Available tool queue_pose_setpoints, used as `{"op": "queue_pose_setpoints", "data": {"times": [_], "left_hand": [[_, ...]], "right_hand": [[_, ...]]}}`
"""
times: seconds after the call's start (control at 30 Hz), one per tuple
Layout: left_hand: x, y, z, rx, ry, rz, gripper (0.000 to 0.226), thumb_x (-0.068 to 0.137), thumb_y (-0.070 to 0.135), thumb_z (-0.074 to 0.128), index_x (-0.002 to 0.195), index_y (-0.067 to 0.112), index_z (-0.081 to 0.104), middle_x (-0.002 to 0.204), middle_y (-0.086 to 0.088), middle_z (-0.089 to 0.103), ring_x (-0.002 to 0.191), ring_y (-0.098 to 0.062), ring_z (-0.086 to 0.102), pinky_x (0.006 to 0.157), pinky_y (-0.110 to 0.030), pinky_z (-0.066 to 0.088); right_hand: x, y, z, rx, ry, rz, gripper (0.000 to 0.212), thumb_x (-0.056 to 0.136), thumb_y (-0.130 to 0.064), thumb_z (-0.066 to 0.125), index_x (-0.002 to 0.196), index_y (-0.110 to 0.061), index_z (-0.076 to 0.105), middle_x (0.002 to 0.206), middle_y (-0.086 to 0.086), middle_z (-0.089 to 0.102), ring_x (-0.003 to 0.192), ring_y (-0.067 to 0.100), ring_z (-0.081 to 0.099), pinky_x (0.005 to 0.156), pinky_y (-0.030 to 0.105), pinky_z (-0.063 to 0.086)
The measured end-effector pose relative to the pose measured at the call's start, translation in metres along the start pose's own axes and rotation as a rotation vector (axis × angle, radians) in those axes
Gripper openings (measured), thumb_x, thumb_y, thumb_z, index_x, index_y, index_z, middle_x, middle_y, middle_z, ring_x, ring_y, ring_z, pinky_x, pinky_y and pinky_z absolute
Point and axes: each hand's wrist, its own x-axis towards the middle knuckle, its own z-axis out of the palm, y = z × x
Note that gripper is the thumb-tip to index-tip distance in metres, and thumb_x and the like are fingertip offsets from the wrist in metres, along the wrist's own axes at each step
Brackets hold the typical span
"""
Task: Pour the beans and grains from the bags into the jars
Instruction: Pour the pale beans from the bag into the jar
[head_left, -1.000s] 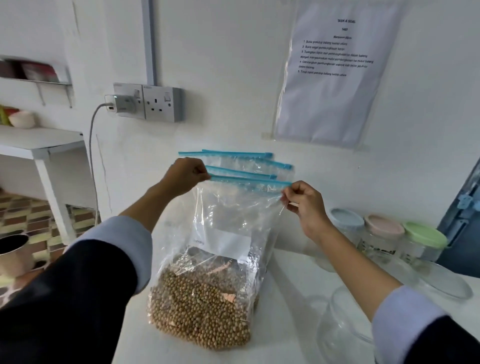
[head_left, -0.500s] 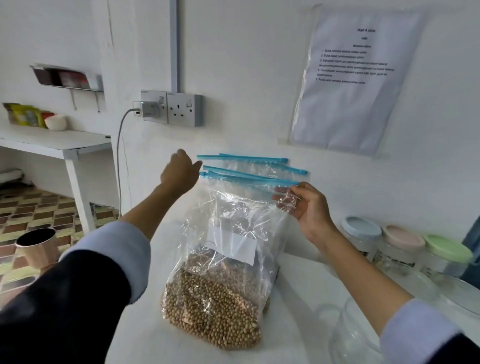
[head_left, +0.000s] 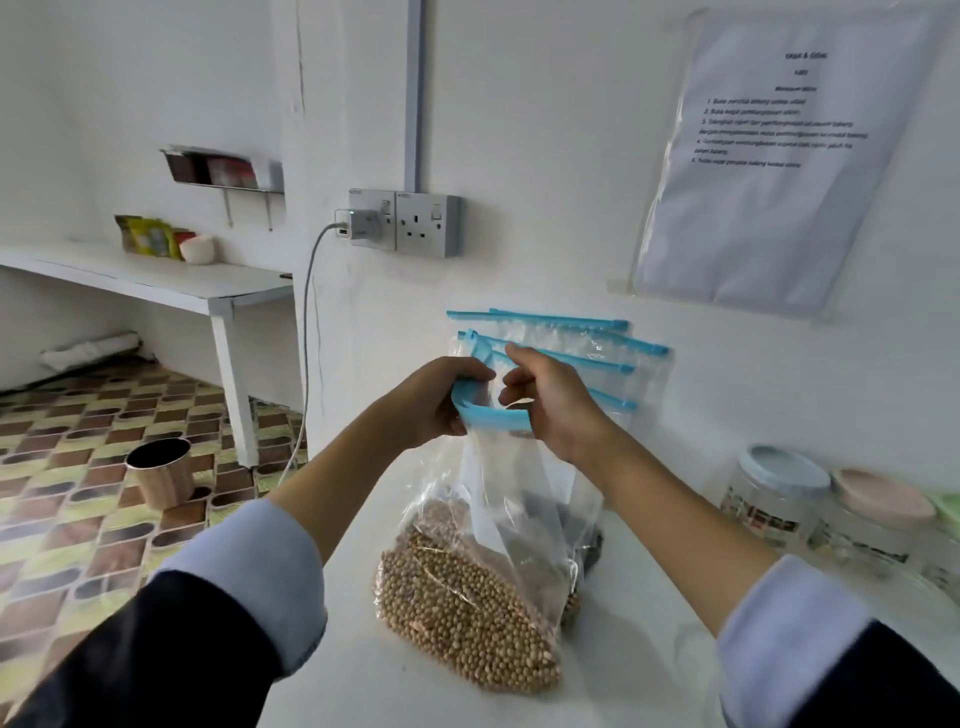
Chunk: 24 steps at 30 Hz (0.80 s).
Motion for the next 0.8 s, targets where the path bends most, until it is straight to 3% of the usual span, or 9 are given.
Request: {"op": "queue_pose_setpoints", "data": {"times": [0.1, 0.17, 0.23, 0.3, 0.37, 0.43, 0.6, 0.7, 0.8], "left_hand": [[-0.012, 0.001, -0.001, 0.094, -0.100, 0.095, 0.011, 0.093, 0.018, 0.053, 0.091, 0.008, 0.057, 0.073, -0.004, 0.061, 0.060, -0.012, 0.060, 0.058, -0.021, 0.052], [-0.016, 0.000, -0.004, 0.169, -0.135, 0.168, 0.014, 0.097, 0.017, 0.050, 0.096, 0.008, 0.060, 0.080, -0.004, 0.066, 0.066, -0.012, 0.065, 0.059, -0.021, 0.055], [-0.019, 0.000, -0.010, 0.166, -0.200, 0.187, 0.015, 0.098, 0.014, 0.047, 0.099, 0.007, 0.061, 0.086, -0.006, 0.067, 0.071, -0.012, 0.067, 0.064, -0.021, 0.057], [-0.024, 0.000, -0.015, 0.036, -0.310, 0.160, 0.018, 0.098, 0.008, 0.043, 0.100, 0.003, 0.060, 0.086, -0.007, 0.069, 0.074, -0.014, 0.068, 0.066, -0.022, 0.057], [-0.027, -0.001, -0.018, -0.037, -0.322, 0.148, 0.020, 0.099, 0.005, 0.039, 0.096, 0.000, 0.058, 0.080, -0.008, 0.069, 0.070, -0.015, 0.068, 0.062, -0.022, 0.057], [-0.027, -0.001, -0.018, 0.009, -0.235, 0.152, 0.023, 0.098, 0.006, 0.038, 0.084, 0.001, 0.056, 0.074, -0.009, 0.063, 0.060, -0.012, 0.063, 0.059, -0.022, 0.055], [-0.014, -0.005, -0.037, 0.453, 0.263, 0.219, 0.019, 0.085, 0.005, 0.052, 0.067, 0.001, 0.054, 0.046, -0.005, 0.049, 0.037, -0.014, 0.049, 0.050, -0.024, 0.042], [-0.010, -0.012, -0.073, 0.485, 0.441, 0.178, 0.022, 0.083, 0.004, 0.058, 0.063, 0.000, 0.053, 0.047, -0.006, 0.041, 0.036, -0.017, 0.039, 0.050, -0.024, 0.034], [-0.006, -0.021, -0.091, 0.454, 0.497, 0.147, 0.033, 0.081, 0.001, 0.063, 0.053, 0.005, 0.046, 0.046, -0.004, 0.036, 0.037, -0.015, 0.033, 0.051, -0.025, 0.029]], "right_hand": [[0.009, -0.001, 0.010, -0.096, -0.151, 0.042, 0.045, 0.087, -0.055, 0.059, 0.081, -0.011, 0.060, 0.076, 0.009, 0.056, 0.072, 0.023, 0.053, 0.074, 0.034, 0.052], [0.011, 0.000, 0.015, -0.062, -0.179, 0.050, 0.037, 0.085, -0.051, 0.063, 0.086, -0.015, 0.062, 0.086, 0.009, 0.056, 0.080, 0.022, 0.055, 0.086, 0.037, 0.053], [0.014, 0.003, 0.017, -0.029, -0.181, 0.069, 0.028, 0.088, -0.043, 0.062, 0.082, -0.016, 0.061, 0.074, 0.005, 0.056, 0.066, 0.016, 0.055, 0.066, 0.027, 0.052], [0.017, 0.003, 0.015, -0.007, -0.179, 0.112, 0.026, 0.092, -0.034, 0.056, 0.074, -0.016, 0.056, 0.054, -0.001, 0.052, 0.046, 0.009, 0.048, 0.047, 0.019, 0.041], [0.019, 0.002, 0.011, 0.029, -0.192, 0.146, 0.026, 0.095, -0.025, 0.046, 0.071, -0.014, 0.050, 0.045, -0.002, 0.050, 0.043, 0.010, 0.045, 0.047, 0.019, 0.038], [0.019, 0.001, 0.007, -0.030, -0.220, 0.125, 0.025, 0.093, -0.018, 0.040, 0.072, -0.011, 0.049, 0.048, 0.002, 0.053, 0.050, 0.014, 0.046, 0.054, 0.022, 0.038], [0.031, -0.003, -0.022, -0.667, -0.072, -0.098, 0.022, 0.090, -0.013, 0.047, 0.080, 0.000, 0.061, 0.062, 0.009, 0.063, 0.042, 0.016, 0.055, 0.042, 0.018, 0.042], [0.045, -0.006, -0.062, -0.922, 0.015, -0.136, 0.019, 0.090, -0.014, 0.055, 0.077, -0.002, 0.063, 0.063, 0.007, 0.067, 0.042, 0.014, 0.057, 0.044, 0.019, 0.046], [0.053, -0.004, -0.086, -1.032, -0.048, -0.178, 0.019, 0.091, -0.016, 0.060, 0.073, -0.009, 0.062, 0.071, 0.003, 0.071, 0.053, 0.014, 0.063, 0.059, 0.025, 0.050]]}}
